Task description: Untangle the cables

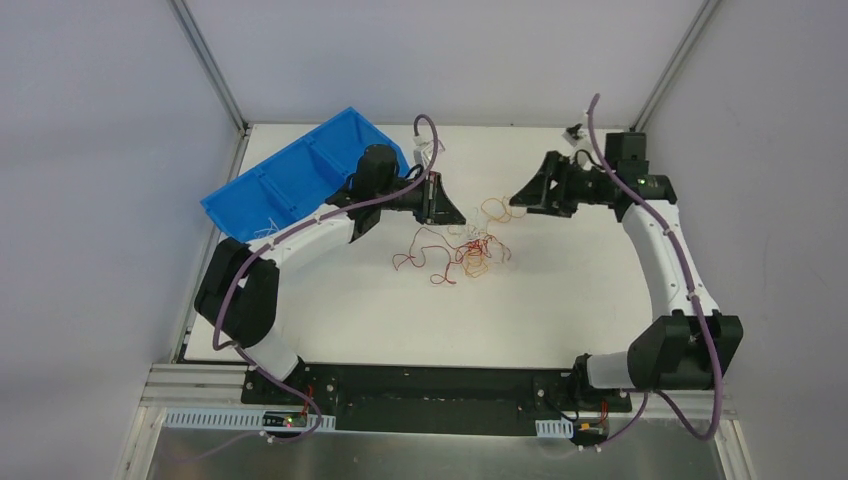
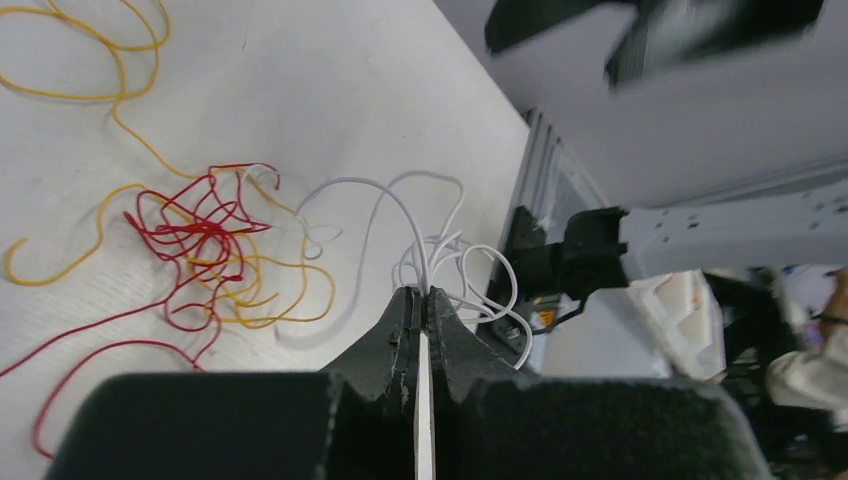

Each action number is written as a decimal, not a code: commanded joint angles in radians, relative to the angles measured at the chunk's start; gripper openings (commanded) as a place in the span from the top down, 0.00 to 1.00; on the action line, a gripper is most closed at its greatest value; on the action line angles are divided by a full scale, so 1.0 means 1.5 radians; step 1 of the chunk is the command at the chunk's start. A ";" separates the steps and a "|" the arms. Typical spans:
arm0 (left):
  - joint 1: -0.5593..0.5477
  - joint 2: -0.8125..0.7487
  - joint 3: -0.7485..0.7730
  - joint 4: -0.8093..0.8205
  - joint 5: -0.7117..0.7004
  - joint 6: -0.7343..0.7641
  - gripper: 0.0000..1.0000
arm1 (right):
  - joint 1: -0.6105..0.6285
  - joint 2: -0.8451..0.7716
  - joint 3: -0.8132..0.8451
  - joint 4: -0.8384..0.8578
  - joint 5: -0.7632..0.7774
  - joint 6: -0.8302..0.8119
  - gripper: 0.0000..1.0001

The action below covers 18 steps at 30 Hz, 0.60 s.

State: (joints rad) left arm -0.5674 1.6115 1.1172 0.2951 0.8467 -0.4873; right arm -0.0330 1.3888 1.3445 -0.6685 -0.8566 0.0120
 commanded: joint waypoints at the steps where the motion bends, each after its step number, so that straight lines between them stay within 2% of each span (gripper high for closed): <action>1: 0.008 0.027 0.068 0.018 -0.010 -0.192 1.00 | 0.098 -0.065 -0.032 0.000 0.045 -0.070 0.27; 8: 0.009 0.086 0.103 0.027 0.030 -0.346 1.00 | 0.199 -0.059 -0.040 -0.003 0.066 -0.133 0.26; 18: 0.008 0.101 0.090 0.105 0.076 -0.437 1.00 | 0.262 -0.022 -0.033 -0.003 0.111 -0.195 0.27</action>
State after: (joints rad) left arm -0.5610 1.7725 1.2362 0.3531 0.8974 -1.0618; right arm 0.3485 1.3506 1.2789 -0.6796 -0.7292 -0.2066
